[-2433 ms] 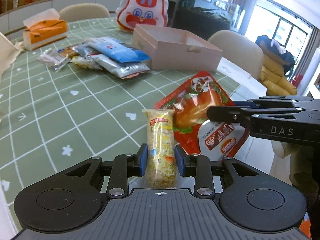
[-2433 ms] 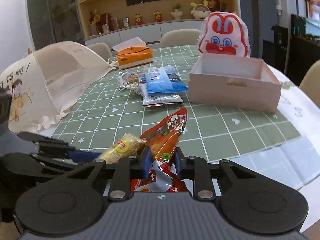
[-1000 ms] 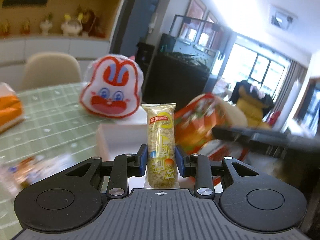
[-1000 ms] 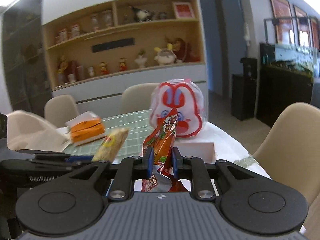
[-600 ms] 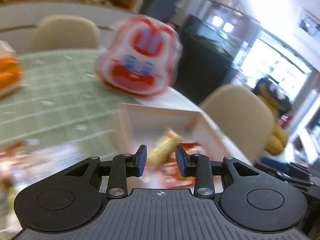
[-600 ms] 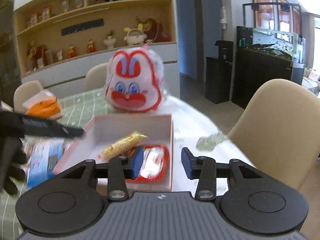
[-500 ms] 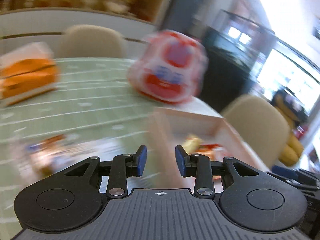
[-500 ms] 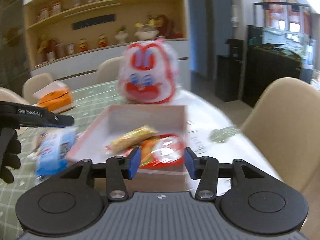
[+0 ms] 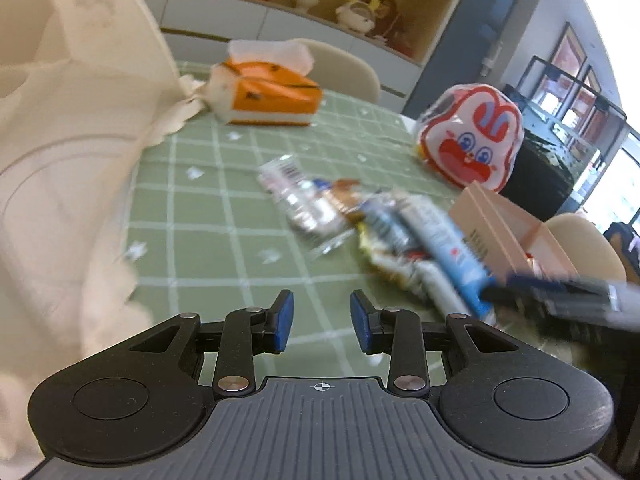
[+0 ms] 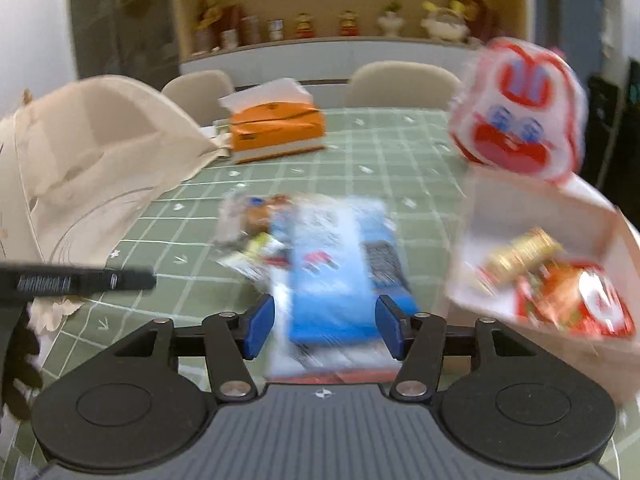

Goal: Organize snacks
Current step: 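Grasp the blue snack bag with the right tool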

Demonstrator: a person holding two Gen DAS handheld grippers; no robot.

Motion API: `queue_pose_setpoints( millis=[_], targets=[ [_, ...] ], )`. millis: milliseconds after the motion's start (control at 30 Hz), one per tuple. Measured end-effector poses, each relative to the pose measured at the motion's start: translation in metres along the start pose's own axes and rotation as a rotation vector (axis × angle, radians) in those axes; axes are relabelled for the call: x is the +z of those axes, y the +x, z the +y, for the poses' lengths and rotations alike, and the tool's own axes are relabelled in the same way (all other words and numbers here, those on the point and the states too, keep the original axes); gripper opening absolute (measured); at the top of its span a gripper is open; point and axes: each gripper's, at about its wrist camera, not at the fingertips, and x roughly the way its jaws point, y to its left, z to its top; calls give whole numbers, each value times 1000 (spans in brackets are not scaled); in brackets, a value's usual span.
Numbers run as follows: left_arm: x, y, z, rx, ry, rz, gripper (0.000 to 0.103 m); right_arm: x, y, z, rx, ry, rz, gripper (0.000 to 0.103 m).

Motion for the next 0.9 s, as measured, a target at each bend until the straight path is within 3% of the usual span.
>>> queue_pose_setpoints(
  millis=[33,200,367,633,900],
  targets=[
    [-4,-4,5,-8,-5,1,36,10,9,7,-16,-23,-2,71],
    [-16,-11,31,-54,-67,3,36,48,60,7,-124,-71,57,72],
    [-16,-15,34,-93,-66,1,36,57,93,-16,-122,70,144,72],
    [-22,-16,27,-117,-48,27,36,34,77,-15,-117,159,144,74],
    [-26,-18,16,-123,-13,20,36,3,32,-2,-16,168,166,74]
  ],
)
